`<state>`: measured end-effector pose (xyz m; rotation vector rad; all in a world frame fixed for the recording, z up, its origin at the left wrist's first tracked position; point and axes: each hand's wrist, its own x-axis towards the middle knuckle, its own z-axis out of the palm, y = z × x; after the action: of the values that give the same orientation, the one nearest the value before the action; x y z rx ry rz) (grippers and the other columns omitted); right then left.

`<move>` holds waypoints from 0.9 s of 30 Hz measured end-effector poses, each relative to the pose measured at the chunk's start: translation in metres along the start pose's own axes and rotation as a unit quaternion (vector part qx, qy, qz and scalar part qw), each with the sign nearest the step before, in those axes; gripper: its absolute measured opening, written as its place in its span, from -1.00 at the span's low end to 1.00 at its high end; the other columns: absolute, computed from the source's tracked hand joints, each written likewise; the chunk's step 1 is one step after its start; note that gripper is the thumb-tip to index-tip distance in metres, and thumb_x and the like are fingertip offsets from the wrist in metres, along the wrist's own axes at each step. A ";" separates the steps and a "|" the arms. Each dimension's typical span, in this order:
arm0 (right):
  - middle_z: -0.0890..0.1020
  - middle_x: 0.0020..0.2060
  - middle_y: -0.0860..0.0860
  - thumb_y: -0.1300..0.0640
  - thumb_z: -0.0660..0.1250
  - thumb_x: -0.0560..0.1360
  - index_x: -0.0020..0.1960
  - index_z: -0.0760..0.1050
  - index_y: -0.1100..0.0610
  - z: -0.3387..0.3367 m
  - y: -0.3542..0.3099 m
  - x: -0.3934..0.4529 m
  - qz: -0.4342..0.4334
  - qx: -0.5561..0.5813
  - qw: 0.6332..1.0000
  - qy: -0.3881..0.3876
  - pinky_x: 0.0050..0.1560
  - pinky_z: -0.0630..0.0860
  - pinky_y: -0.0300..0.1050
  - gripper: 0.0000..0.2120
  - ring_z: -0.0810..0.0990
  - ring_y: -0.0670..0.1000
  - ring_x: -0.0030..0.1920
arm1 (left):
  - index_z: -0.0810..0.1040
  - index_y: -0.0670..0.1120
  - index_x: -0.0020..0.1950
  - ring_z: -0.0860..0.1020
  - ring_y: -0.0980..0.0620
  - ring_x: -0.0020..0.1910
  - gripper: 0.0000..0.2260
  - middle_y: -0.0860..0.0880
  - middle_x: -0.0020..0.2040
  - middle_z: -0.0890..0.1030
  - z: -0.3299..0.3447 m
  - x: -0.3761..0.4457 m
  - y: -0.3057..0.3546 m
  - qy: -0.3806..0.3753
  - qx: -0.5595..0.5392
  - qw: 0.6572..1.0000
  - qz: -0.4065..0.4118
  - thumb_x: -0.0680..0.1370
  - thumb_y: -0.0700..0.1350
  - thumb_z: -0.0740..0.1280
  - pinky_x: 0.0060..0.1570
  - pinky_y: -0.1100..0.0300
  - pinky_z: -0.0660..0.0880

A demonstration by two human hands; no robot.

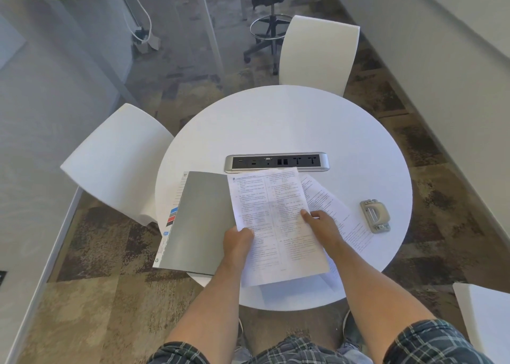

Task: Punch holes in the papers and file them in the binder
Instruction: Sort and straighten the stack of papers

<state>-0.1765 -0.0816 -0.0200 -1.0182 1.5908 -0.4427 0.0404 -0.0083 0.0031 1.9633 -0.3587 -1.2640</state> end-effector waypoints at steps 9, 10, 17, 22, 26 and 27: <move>0.69 -0.01 0.06 -0.04 0.14 0.71 0.05 0.58 0.15 -0.003 -0.002 -0.002 -0.038 -0.105 0.993 0.049 0.13 0.57 0.08 -0.67 0.66 0.15 0.08 | 0.66 -0.07 0.06 0.68 -0.05 -0.08 -0.80 0.00 -0.08 0.70 0.005 0.007 -0.022 -0.042 -0.010 0.999 0.006 0.55 -0.32 0.35 0.01 0.09 0.61; 0.68 0.07 0.05 -0.02 0.17 0.70 0.12 0.58 0.12 -0.007 0.000 0.000 -0.039 -0.134 0.987 0.076 0.15 0.55 0.06 -0.72 0.64 0.14 0.14 | 0.66 -0.06 0.05 0.68 -0.05 -0.08 -0.80 0.00 -0.09 0.70 0.006 0.006 -0.025 -0.040 -0.010 0.999 -0.002 0.55 -0.32 0.34 -0.01 0.09 0.61; 0.27 0.54 0.04 0.14 0.35 0.54 0.46 0.33 0.13 -0.042 0.007 0.020 0.024 -0.354 0.931 0.085 0.10 0.50 0.04 -0.49 0.58 0.19 0.27 | 0.65 -0.07 0.12 0.66 -0.10 -0.02 -0.78 -0.03 -0.06 0.67 0.018 0.005 -0.037 -0.046 0.016 0.998 -0.031 0.56 -0.31 0.34 0.02 0.09 0.60; 0.20 0.50 0.12 0.15 0.45 0.46 0.45 0.25 0.16 -0.057 0.015 0.028 0.056 -0.393 0.915 0.074 0.04 0.55 0.09 -0.36 0.57 0.21 0.24 | 0.65 -0.12 0.15 0.66 -0.13 0.01 -0.78 0.00 -0.12 0.66 0.021 0.008 -0.040 -0.044 0.037 0.997 -0.050 0.55 -0.31 0.35 0.08 0.03 0.61; 0.27 0.43 0.19 0.06 0.61 0.37 0.47 0.22 0.20 -0.063 0.016 0.030 0.045 -0.407 0.909 0.074 0.07 0.53 0.08 -0.17 0.47 0.25 0.36 | 0.67 -0.15 0.18 0.66 -0.14 0.01 -0.76 -0.06 -0.06 0.68 0.021 0.012 -0.041 -0.043 0.044 0.997 -0.048 0.55 -0.32 0.34 0.08 0.04 0.60; 0.28 0.42 0.20 0.04 0.62 0.36 0.45 0.25 0.21 -0.063 0.016 0.030 0.046 -0.411 0.907 0.077 0.05 0.51 0.05 -0.17 0.47 0.25 0.36 | 0.67 -0.16 0.19 0.66 -0.14 0.02 -0.75 -0.08 -0.03 0.68 0.021 0.013 -0.041 -0.042 0.047 0.997 -0.046 0.56 -0.32 0.34 0.09 0.04 0.60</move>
<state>-0.2405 -0.1115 -0.0311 -1.5454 2.0121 0.2666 0.0218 0.0027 -0.0400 2.0294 -0.3783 -1.4147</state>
